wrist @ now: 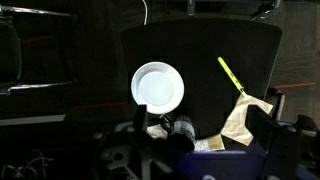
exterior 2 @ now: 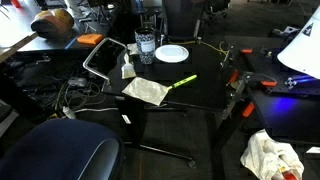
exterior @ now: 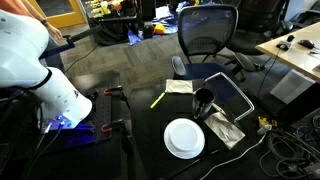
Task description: Put the yellow pen in the mug
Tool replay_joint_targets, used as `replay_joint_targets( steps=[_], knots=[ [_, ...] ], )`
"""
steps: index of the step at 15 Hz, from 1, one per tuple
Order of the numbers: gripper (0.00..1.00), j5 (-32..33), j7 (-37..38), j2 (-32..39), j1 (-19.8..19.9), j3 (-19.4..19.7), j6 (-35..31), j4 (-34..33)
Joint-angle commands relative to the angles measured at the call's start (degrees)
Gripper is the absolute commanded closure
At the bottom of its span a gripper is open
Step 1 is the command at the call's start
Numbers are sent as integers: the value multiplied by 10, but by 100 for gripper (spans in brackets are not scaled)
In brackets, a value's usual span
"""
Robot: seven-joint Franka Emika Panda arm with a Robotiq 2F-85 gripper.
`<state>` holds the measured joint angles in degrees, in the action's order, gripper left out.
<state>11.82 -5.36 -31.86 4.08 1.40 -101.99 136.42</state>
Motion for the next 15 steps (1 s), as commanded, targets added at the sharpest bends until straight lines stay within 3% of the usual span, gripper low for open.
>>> replay_joint_targets(
  steps=[1,9,15],
  knots=[
    [0,3,3,0,-7,5,2,-1],
    [0,-10,-12,2,-18,8,-6,3],
    [0,-37,-63,-16,-57,13,-118,106]
  ],
)
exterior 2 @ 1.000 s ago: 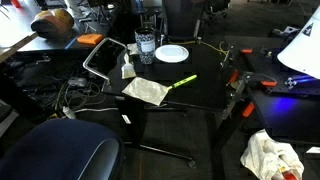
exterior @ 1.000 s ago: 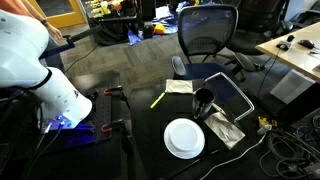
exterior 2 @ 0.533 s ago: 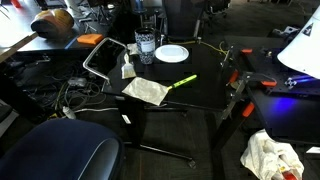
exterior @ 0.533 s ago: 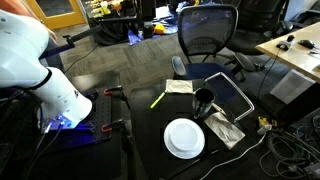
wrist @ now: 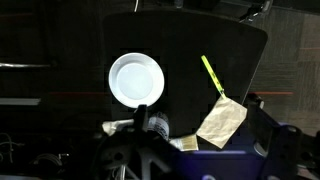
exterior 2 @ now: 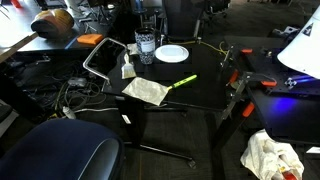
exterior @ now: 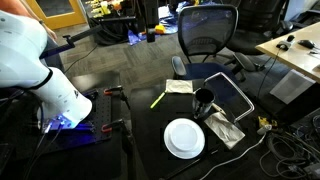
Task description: Put the yellow pen in the mug
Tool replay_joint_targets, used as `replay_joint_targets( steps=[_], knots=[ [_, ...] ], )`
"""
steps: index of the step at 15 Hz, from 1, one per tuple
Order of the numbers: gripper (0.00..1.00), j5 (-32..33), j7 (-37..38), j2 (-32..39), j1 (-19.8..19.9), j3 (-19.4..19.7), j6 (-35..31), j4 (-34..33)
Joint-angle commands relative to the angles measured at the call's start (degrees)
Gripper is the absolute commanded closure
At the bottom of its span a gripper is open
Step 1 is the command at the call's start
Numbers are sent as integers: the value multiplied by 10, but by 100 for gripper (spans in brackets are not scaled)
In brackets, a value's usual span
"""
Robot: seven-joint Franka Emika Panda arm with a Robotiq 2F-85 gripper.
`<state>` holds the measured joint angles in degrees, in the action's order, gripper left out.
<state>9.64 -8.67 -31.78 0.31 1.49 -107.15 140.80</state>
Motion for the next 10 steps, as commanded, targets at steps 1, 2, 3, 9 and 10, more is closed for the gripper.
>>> replay_joint_targets(
  steps=[1,2,3,9,10],
  knots=[
    [0,-22,-38,-17,-24,15,-97,84],
    [0,-26,-45,-17,-28,17,-144,115],
    [0,-36,-56,-14,-34,21,-180,138],
    [0,-112,-148,76,-90,55,-362,201],
    [0,-129,-167,92,-103,60,-381,202]
  ],
)
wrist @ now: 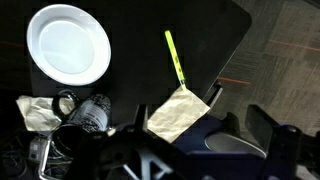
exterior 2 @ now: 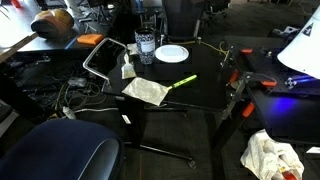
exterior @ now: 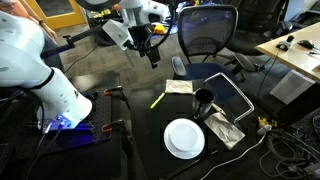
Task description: Put the yellow pen in the mug
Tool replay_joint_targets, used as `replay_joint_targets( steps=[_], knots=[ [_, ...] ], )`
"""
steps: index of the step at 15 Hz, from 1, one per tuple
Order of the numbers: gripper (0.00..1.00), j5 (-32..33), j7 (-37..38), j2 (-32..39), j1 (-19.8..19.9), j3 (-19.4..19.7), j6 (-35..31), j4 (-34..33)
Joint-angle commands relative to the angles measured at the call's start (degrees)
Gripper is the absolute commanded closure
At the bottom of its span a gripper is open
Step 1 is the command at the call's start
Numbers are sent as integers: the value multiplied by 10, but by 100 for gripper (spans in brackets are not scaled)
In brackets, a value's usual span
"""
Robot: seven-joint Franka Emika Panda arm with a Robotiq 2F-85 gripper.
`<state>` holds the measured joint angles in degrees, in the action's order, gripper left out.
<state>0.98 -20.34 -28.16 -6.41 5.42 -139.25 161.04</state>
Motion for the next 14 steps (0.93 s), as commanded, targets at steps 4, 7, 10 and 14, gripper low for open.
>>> replay_joint_targets(
  steps=[4,7,10,14],
  knots=[
    [0,-116,-116,136,-86,23,-137,-1],
    [0,-159,-154,196,-108,6,-173,-11],
    [0,-170,-168,256,-103,-25,-212,-31],
    [0,-117,-134,337,-66,-70,-283,-56]
  ],
)
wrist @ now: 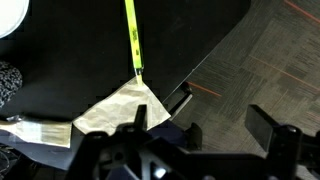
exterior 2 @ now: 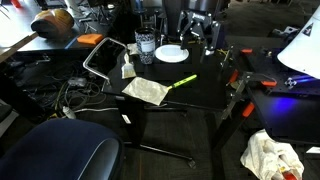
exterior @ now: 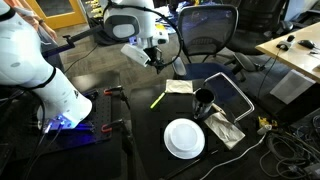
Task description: Put the yellow pen in the mug
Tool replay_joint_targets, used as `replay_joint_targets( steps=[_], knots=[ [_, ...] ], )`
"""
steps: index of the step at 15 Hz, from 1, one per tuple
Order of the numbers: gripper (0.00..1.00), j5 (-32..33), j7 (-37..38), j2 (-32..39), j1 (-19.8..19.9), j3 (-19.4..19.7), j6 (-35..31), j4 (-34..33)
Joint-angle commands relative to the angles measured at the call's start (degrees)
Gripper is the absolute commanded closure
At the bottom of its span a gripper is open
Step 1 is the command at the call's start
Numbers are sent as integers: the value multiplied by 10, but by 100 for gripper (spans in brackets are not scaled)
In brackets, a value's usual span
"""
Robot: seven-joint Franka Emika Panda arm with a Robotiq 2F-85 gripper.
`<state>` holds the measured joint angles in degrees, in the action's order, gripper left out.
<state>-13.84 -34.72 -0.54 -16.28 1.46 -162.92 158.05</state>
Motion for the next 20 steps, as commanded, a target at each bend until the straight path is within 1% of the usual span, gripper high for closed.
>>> replay_joint_targets(
  steps=[1,2,4,6,7,8,10,13,14,15,16,17,18,19,20],
  knots=[
    [0,68,29,80,45,-34,-62,-31],
    [0,97,39,97,56,-37,-71,-38],
    [0,185,83,128,70,-19,-84,-52],
    [0,237,106,144,85,-9,-70,-69],
    [0,222,101,122,101,-38,-64,-49],
    [0,239,108,133,106,-32,-64,-57],
    [0,246,108,143,110,-29,-64,-66],
    [0,255,108,153,109,-25,-72,-70],
    [0,278,124,160,97,-8,-77,-73],
    [0,291,123,169,98,-8,-79,-76],
    [0,320,144,178,84,11,-81,-80],
    [0,339,155,188,78,20,-87,-83],
    [0,353,166,197,76,25,-89,-87],
    [0,351,166,208,61,39,-97,-90],
    [0,357,173,218,57,45,-103,-93]
  ],
)
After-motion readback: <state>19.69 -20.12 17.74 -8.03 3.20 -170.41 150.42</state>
